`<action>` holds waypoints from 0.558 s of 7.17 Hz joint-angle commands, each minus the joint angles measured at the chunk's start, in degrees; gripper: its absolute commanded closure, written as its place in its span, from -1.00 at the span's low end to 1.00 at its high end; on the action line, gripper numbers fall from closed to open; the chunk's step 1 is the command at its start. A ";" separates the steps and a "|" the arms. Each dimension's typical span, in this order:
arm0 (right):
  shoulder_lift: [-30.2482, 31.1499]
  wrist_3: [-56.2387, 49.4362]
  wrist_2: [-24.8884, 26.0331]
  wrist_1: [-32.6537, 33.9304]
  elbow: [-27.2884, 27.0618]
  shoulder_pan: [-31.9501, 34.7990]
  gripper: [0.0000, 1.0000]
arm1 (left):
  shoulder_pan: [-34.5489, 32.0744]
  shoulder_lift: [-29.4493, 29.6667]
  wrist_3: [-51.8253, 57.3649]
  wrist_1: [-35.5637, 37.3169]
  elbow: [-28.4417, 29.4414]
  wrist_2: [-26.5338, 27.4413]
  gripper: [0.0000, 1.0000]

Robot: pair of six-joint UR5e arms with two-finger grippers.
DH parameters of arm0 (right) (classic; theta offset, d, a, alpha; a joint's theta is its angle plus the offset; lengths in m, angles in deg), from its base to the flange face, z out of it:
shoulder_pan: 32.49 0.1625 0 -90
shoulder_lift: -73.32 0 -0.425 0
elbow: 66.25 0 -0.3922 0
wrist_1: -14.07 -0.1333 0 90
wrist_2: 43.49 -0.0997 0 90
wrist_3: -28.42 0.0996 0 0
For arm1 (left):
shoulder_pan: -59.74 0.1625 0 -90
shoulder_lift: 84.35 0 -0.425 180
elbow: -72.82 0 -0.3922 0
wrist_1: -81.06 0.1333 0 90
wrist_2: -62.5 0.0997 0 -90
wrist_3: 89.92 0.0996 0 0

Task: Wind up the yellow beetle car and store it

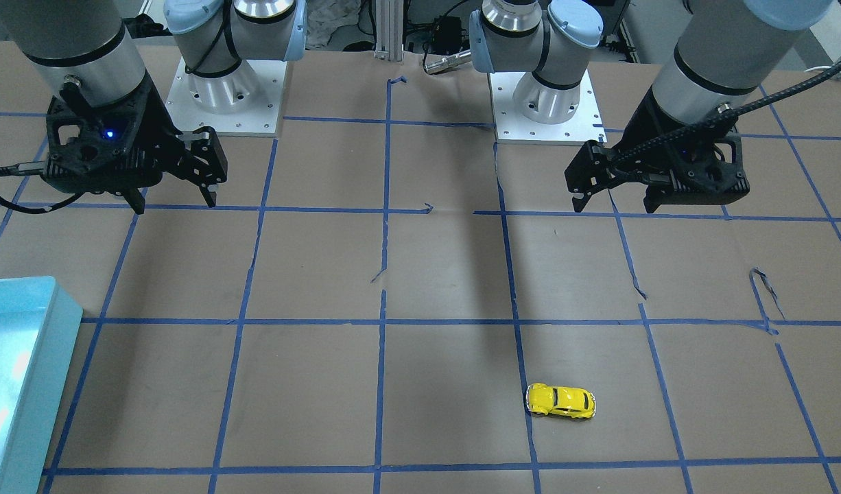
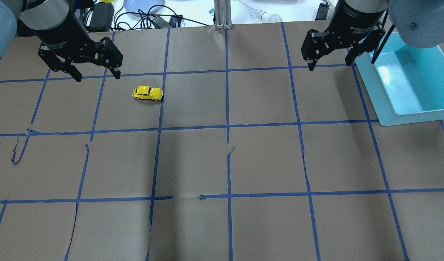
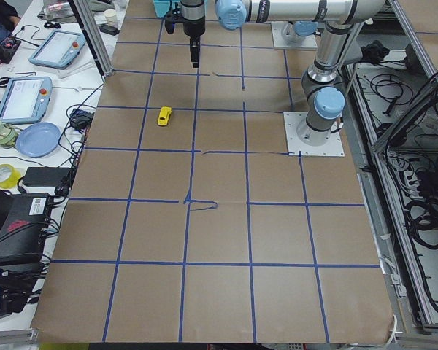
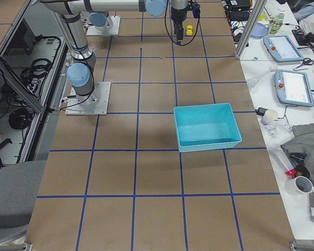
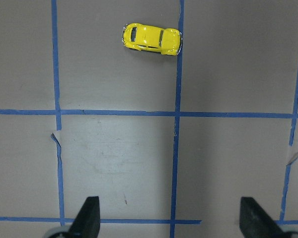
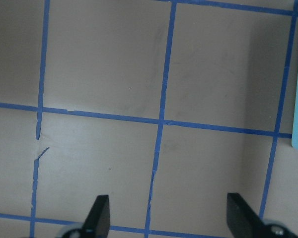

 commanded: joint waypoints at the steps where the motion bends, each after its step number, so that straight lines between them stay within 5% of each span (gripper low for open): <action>1: 0.10 -4.01 0.27 0.88 -0.28 -0.22 -0.16 | -0.01 -0.08 -0.07 0.00 -0.18 -0.12 -1.00; 4: 0.10 1.87 0.01 1.16 -0.28 -0.22 -0.69 | 0.08 -0.17 0.10 0.00 -0.18 0.58 -1.00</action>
